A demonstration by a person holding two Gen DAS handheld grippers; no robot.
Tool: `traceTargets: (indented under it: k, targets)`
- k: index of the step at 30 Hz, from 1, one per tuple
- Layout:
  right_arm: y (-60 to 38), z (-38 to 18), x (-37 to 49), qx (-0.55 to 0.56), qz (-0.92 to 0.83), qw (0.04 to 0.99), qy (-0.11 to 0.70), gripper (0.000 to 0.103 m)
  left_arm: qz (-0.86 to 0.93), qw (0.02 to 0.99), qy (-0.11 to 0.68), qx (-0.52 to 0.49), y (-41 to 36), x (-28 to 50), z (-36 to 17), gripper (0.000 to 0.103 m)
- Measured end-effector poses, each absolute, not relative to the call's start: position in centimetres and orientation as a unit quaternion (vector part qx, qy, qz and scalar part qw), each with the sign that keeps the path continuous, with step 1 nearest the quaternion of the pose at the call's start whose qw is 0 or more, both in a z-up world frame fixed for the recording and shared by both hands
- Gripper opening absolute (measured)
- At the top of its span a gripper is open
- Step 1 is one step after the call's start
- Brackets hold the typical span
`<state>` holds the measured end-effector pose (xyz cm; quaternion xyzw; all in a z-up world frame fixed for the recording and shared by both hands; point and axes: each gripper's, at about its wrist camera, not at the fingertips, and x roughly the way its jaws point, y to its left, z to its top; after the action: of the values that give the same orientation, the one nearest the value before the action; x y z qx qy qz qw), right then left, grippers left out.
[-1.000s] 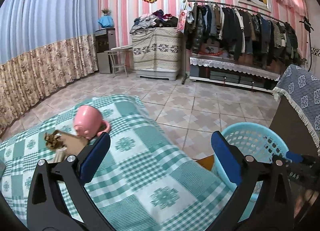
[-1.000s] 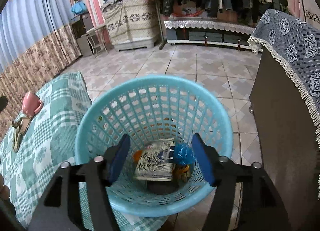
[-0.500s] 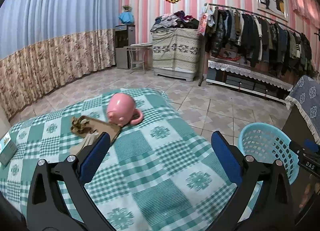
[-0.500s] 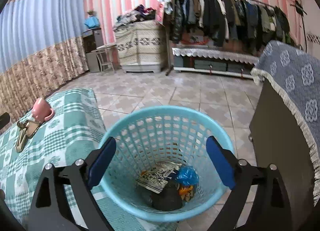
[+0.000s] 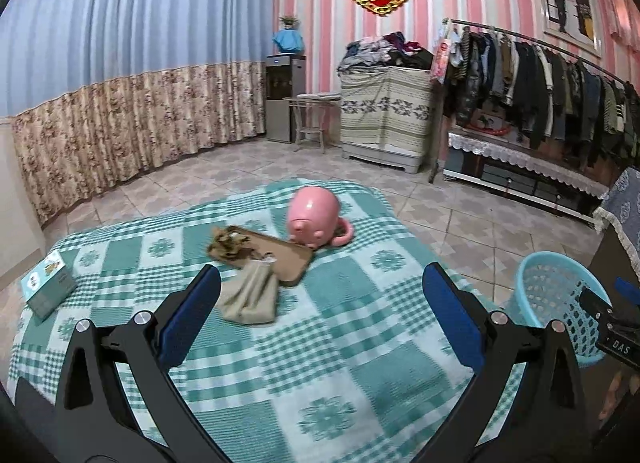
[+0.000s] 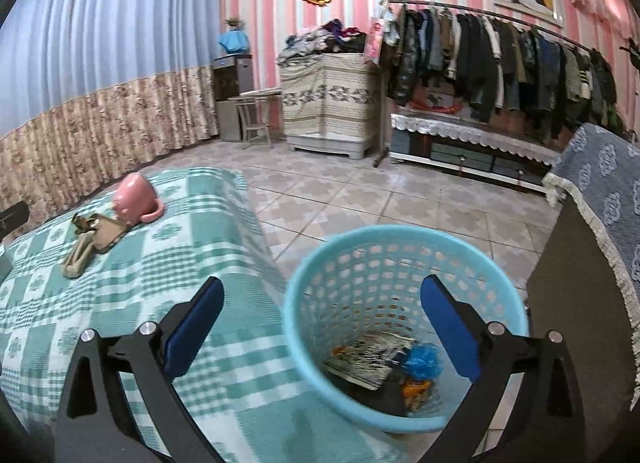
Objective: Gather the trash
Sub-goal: 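Move both tools back over the bed toward the beige cloth bag, then grasp the beige cloth bag with the left tool and lift it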
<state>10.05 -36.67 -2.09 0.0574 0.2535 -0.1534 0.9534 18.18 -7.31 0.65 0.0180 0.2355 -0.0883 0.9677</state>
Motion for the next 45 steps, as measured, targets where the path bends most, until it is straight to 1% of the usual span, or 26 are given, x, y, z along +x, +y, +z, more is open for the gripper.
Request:
traceTargets:
  k: [14, 20, 24, 30, 32, 34, 36, 38, 39, 40, 42, 45]
  targets:
    - [-33.6, -2.1, 13.4, 0.04, -0.11, 0.951, 0.285, 0.097, -0.021, 0.965, 0.262, 0.012, 0.8, 19.2, -1.1, 0.098]
    - [-31.9, -2.0, 16.3, 0.029, -0.089, 0.95, 0.299, 0.097, -0.017, 0.956, 0.293, 0.001, 3.7, 21.6, -2.8, 0.097]
    - [-31.3, -2.3, 18.4, 0.034, -0.083, 0.947, 0.309, 0.097, -0.04, 0.947, 0.318, -0.011, 3.3, 24.2, -3.8, 0.097]
    - [-31.2, -3.2, 21.0, 0.031, -0.086, 0.942, 0.322, 0.097, -0.069, 0.937, 0.343, -0.008, 0.1, 28.1, -6.2, 0.096]
    - [-31.2, -3.4, 21.4, 0.037, -0.083, 0.941, 0.326, 0.097, -0.075, 0.928, 0.365, 0.006, -1.1, 29.8, -7.7, 0.088]
    - [-31.1, -3.7, 21.6, 0.038, -0.08, 0.94, 0.33, 0.097, -0.078, 0.916, 0.394, 0.022, -1.9, 31.1, -9.3, 0.072]
    - [-30.9, -3.8, 21.8, 0.033, -0.08, 0.939, 0.333, 0.097, -0.082, 0.902, 0.422, 0.024, -2.2, 32.1, -10.6, 0.063]
    - [-30.7, -3.7, 22.1, 0.031, -0.081, 0.939, 0.333, 0.097, -0.079, 0.904, 0.419, 0.016, -1.9, 32.0, -10.4, 0.056]
    - [-30.6, -3.6, 22.2, 0.032, -0.08, 0.939, 0.333, 0.097, -0.08, 0.906, 0.415, 0.015, -1.7, 31.8, -10.3, 0.044]
    - [-30.6, -3.6, 22.2, 0.034, -0.079, 0.939, 0.333, 0.097, -0.074, 0.908, 0.412, 0.021, -1.5, 31.6, -10.0, 0.036]
    - [-30.0, -3.3, 22.5, 0.035, -0.077, 0.939, 0.333, 0.096, -0.064, 0.911, 0.407, 0.028, -0.8, 31.1, -9.6, 0.027]
    - [-28.6, -3.0, 23.2, 0.031, -0.07, 0.939, 0.335, 0.096, -0.041, 0.924, 0.38, 0.021, 1.8, 29.2, -8.0, 0.026]
